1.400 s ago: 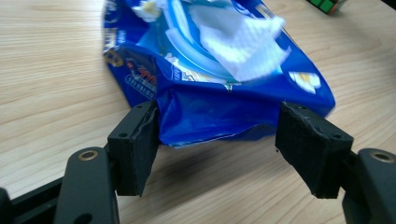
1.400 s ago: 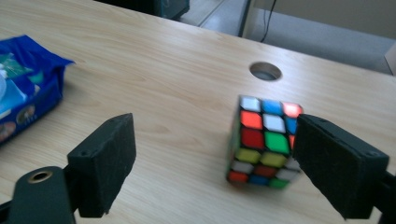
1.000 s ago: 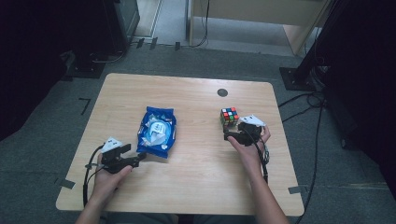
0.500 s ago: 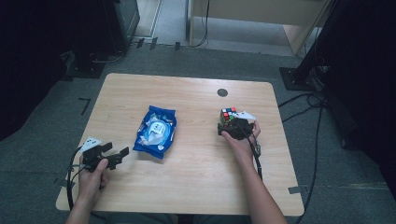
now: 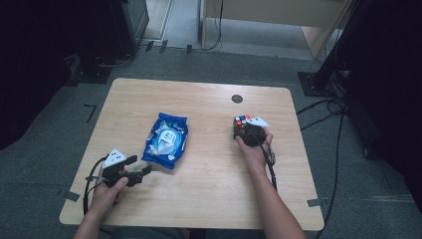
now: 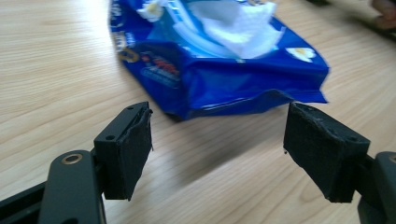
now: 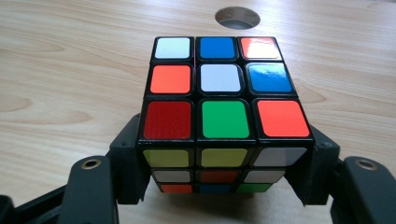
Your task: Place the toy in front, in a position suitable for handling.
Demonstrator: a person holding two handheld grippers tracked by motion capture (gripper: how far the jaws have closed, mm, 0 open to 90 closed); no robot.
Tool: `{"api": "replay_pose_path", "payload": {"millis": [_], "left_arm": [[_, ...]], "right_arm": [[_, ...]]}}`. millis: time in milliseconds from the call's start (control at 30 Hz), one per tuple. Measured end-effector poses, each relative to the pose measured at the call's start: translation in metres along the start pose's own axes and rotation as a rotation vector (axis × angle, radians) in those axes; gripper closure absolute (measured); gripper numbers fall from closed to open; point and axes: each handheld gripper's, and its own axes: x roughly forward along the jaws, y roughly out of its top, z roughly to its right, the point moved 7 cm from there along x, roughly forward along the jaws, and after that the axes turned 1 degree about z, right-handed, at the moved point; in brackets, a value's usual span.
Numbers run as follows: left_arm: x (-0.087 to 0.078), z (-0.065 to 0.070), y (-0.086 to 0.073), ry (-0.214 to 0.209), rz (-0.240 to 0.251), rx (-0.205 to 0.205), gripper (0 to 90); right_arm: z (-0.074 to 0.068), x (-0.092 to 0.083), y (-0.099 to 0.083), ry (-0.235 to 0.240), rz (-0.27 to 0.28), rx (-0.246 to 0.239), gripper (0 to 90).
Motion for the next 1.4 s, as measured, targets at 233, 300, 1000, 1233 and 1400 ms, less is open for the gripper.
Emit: {"api": "replay_pose_path", "payload": {"millis": [233,300,1000,1233,1400], "left_arm": [[-0.011,-0.016,0.004,0.026,0.048,-0.069,19.6],[-0.013,-0.018,0.004,0.035,0.051,-0.078,18.4],[-0.006,-0.008,0.002,0.051,0.023,-0.056,18.3],[-0.005,-0.007,0.002,0.048,0.023,-0.056,18.3],[-0.005,-0.006,0.002,0.045,0.023,-0.053,18.3]], "right_arm": [[-0.022,-0.039,-0.003,0.062,0.024,-0.036,34.1],[-0.032,-0.053,-0.009,0.095,0.025,-0.051,34.1],[-0.072,-0.107,-0.070,0.176,-0.014,-0.148,34.0],[-0.069,-0.101,-0.074,0.155,-0.025,-0.151,34.0],[-0.066,-0.099,-0.074,0.152,-0.022,-0.136,34.0]]}}
